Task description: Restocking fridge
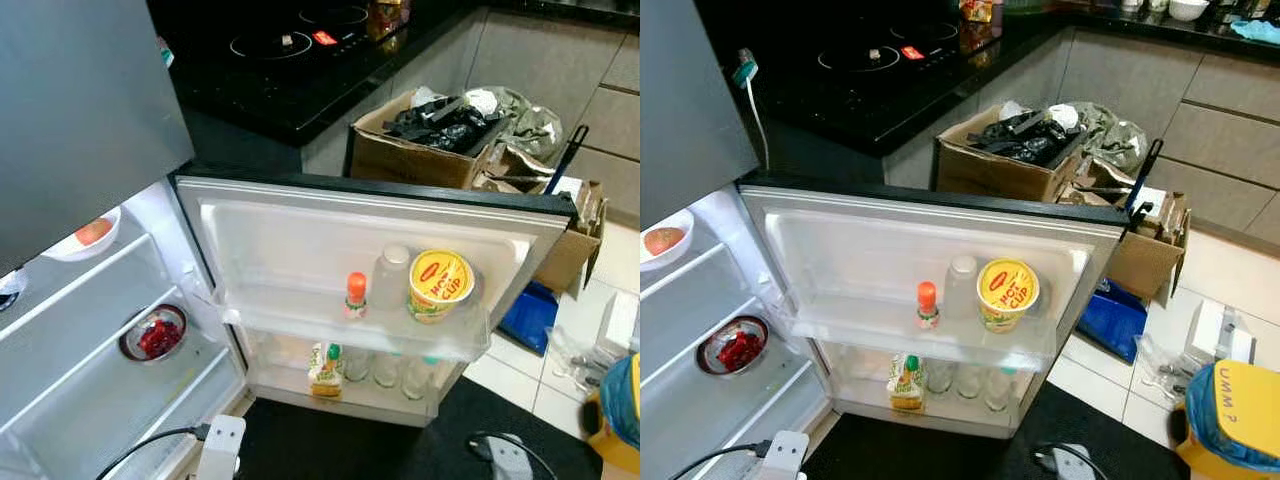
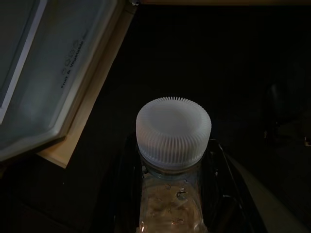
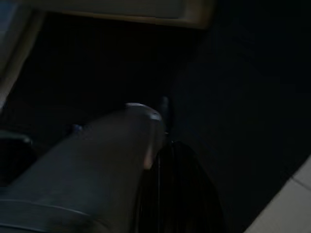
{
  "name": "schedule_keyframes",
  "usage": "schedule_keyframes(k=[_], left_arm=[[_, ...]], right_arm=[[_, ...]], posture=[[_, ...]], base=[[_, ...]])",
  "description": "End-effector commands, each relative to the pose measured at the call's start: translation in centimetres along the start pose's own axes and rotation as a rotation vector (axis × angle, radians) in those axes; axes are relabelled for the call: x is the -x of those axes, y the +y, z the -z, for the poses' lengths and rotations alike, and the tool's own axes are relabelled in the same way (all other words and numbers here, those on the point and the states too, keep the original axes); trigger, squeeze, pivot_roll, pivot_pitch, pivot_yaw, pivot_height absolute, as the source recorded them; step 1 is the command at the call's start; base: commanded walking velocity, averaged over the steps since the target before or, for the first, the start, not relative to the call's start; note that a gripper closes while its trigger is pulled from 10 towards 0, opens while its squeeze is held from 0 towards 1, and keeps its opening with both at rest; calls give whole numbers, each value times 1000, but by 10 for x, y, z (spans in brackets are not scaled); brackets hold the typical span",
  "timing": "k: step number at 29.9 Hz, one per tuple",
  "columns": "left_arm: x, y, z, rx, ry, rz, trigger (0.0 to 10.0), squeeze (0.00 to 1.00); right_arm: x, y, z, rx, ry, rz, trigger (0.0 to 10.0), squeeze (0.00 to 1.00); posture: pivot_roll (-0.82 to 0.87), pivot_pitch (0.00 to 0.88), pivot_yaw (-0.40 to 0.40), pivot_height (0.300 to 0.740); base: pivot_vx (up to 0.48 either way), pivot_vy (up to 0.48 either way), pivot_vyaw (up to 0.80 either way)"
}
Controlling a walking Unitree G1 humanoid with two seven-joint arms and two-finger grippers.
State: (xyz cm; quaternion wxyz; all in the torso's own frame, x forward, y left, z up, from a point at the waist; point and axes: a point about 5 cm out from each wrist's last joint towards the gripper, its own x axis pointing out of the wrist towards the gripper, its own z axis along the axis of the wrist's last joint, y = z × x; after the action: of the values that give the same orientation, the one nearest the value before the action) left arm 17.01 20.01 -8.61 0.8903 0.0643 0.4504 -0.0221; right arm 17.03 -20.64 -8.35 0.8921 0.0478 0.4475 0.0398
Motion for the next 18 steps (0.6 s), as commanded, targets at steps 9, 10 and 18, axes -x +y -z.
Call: schedule_keyframes(k=[9,10,18], left_arm=[[0,30,-53,-51,-253,-112,10000,0],[0,33,-61,-46,-291,-128,10000,0],[3,40,-95,21,-441,-80,10000,0]], right_arm=[[-8,14,-49,17,-169,-125,10000,0],[-9,17,-53,20,-182,-152,10000,0],[-9,43,-67,67,-234,-389,10000,0]], posture=[[-88,114,-17,740],[-88,114,-17,740],[-84,118,-21,740]], base=[[0,0,0],[0,0,0],[0,0,0]])
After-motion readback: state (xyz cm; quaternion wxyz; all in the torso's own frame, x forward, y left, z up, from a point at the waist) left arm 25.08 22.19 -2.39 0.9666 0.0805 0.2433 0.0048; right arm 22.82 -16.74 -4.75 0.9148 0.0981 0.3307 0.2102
